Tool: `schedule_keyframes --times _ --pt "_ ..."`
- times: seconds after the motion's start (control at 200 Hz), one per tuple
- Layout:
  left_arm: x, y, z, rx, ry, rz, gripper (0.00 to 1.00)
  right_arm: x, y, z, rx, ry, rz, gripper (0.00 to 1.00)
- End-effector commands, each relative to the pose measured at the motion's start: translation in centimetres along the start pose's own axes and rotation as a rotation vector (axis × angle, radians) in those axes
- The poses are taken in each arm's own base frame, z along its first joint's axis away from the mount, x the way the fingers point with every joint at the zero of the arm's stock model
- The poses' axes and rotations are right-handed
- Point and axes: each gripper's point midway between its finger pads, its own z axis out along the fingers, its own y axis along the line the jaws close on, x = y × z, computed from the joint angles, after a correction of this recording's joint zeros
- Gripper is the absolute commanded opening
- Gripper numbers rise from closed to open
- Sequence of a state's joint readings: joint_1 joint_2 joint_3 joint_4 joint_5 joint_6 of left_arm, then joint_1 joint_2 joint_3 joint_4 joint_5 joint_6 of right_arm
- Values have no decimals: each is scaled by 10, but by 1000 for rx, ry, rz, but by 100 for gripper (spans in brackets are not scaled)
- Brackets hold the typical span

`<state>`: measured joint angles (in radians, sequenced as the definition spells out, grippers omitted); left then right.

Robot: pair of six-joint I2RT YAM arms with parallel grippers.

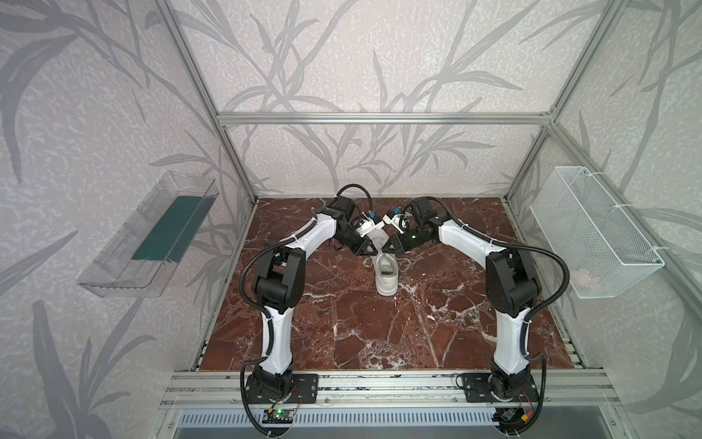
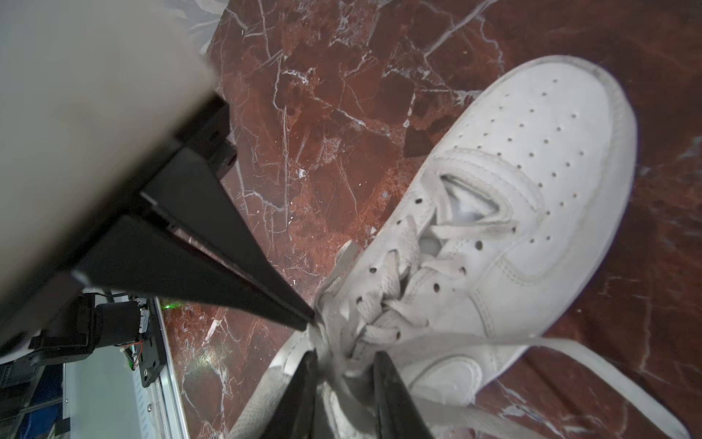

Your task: Tie the shoes

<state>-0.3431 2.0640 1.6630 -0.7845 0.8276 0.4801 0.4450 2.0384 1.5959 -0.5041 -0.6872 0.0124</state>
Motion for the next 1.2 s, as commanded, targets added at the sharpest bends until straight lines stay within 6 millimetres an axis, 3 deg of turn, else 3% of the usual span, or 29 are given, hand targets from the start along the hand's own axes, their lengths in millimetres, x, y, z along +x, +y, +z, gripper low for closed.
schedule_keyframes --times 0.0,0.415,0.705,0.93,1.195 --pt "-5 -13 -17 -16 4 37 0 -13 -2 2 33 -20 -13 26" --pt "4 -11 -24 -48 33 29 0 -3 -13 4 91 1 -2 24" --pt "24 -14 -28 -67 89 -5 0 1 -16 4 102 3 4 23" --pt "25 -13 -33 -96 81 -9 0 3 -19 3 110 2 11 23" --pt "44 -12 -35 -126 102 -102 0 3 -22 0 113 -3 16 22"
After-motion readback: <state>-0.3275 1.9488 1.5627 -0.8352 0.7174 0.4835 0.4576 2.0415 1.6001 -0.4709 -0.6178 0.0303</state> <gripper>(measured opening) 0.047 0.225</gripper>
